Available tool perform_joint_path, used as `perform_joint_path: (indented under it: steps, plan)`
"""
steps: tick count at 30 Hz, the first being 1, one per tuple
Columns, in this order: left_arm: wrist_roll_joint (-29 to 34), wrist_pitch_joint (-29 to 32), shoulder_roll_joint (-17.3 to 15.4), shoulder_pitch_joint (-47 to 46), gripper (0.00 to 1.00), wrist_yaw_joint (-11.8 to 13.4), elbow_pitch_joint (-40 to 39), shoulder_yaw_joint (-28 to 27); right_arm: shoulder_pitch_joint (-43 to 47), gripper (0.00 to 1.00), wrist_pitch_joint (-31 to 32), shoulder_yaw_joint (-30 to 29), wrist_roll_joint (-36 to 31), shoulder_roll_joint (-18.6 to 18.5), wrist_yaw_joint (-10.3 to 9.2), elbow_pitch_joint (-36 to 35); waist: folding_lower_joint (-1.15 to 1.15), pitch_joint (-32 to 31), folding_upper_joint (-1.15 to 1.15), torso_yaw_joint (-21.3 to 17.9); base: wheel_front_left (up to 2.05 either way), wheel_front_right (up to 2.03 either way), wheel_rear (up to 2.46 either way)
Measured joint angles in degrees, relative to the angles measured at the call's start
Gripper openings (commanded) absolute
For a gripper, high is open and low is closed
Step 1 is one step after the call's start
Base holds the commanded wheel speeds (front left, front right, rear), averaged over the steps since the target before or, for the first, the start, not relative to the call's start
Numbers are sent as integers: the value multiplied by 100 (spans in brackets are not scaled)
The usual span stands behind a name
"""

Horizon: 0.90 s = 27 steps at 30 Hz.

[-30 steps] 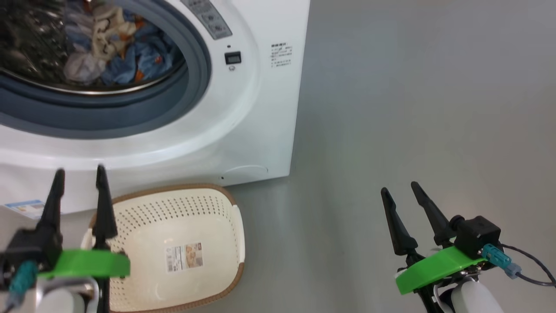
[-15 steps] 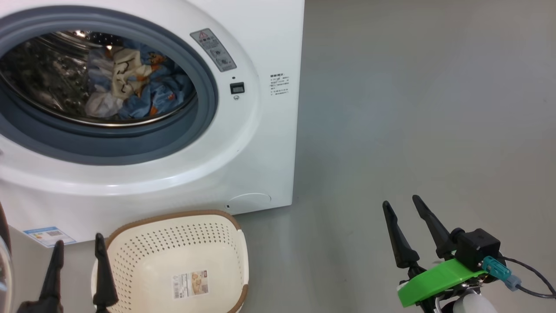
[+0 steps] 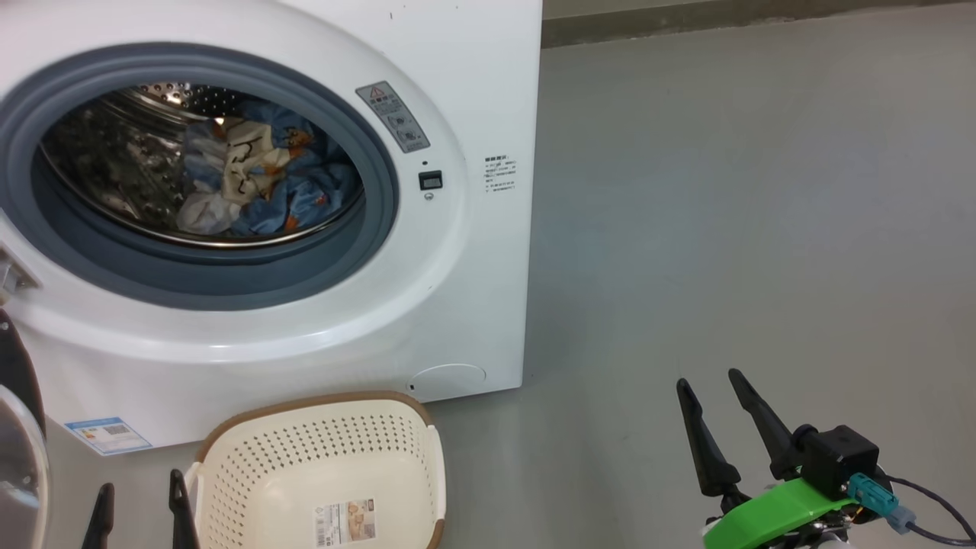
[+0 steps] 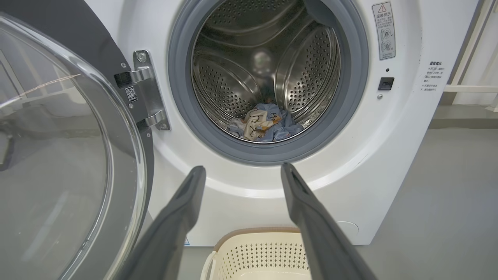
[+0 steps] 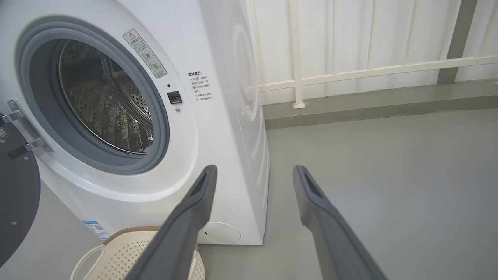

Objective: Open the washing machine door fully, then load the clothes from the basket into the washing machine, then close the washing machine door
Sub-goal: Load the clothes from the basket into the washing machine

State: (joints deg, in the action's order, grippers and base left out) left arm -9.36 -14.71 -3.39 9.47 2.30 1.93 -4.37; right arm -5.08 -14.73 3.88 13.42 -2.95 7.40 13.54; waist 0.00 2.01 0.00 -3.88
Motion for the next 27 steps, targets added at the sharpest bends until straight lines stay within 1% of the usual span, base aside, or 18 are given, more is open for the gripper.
perform_joint_path:
  steps: [15, 27]
  plan:
    - [81, 0, 51, 332, 100, -3, 14, -36, 130, 100, 0, -44, -11, 1, 0, -62, 0, -181, 0, 144, 0, 0, 0]
    - [175, 0, 69, 422, 100, -63, -32, -35, 177, 100, 0, -51, 9, 3, 0, -63, 0, -214, 0, 119, 0, 0, 0]
